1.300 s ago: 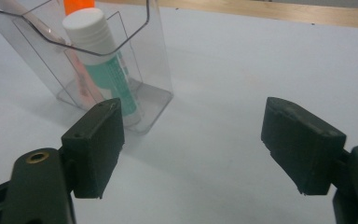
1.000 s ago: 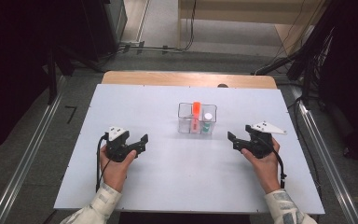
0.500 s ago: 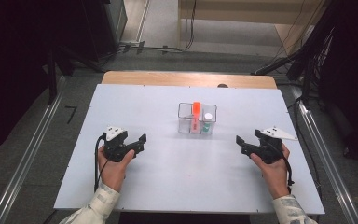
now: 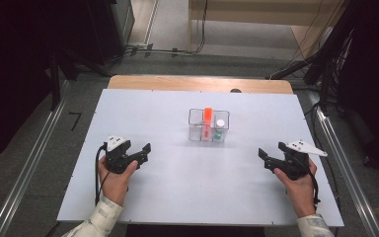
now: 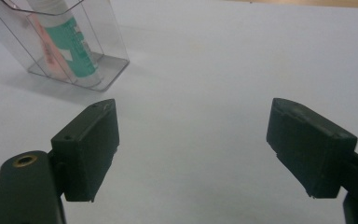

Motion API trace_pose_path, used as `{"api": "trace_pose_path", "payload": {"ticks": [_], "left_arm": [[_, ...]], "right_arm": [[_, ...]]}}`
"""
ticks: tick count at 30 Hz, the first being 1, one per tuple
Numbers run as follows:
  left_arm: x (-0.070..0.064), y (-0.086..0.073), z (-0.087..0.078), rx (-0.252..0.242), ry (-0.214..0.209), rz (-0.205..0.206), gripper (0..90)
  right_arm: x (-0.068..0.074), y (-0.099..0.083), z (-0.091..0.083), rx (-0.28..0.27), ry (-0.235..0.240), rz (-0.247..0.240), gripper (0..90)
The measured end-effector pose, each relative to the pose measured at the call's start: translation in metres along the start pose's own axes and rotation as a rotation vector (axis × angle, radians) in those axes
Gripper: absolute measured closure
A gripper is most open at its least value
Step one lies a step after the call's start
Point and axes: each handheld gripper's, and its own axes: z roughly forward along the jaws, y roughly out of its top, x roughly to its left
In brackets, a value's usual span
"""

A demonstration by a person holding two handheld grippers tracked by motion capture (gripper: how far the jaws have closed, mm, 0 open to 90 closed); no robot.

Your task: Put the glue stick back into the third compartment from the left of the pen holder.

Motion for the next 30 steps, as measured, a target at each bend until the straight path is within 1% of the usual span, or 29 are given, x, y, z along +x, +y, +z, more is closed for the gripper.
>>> {"api": "trace_pose_path", "payload": {"ticks": [8,16,19,21,30], "left_arm": [[0.002,-0.001,-0.002,0.000,0.002,0.002,22.0],[0.003,-0.003,-0.004,0.005,0.005,0.004,22.0],[0.003,-0.003,-0.006,0.008,0.005,0.008,22.0],[0.004,-0.004,-0.007,0.009,0.004,0.007,21.9],[0.008,-0.008,-0.014,0.016,0.002,0.005,22.0]], "right_arm": [[-0.006,-0.010,-0.011,0.018,-0.031,0.011,15.6],[-0.011,-0.017,-0.021,0.027,-0.057,0.009,15.5],[-0.012,-0.019,-0.023,0.027,-0.063,0.012,15.5],[-0.013,-0.020,-0.024,0.032,-0.073,0.005,15.5],[-0.021,-0.023,-0.028,0.030,-0.089,0.025,15.5]]}}
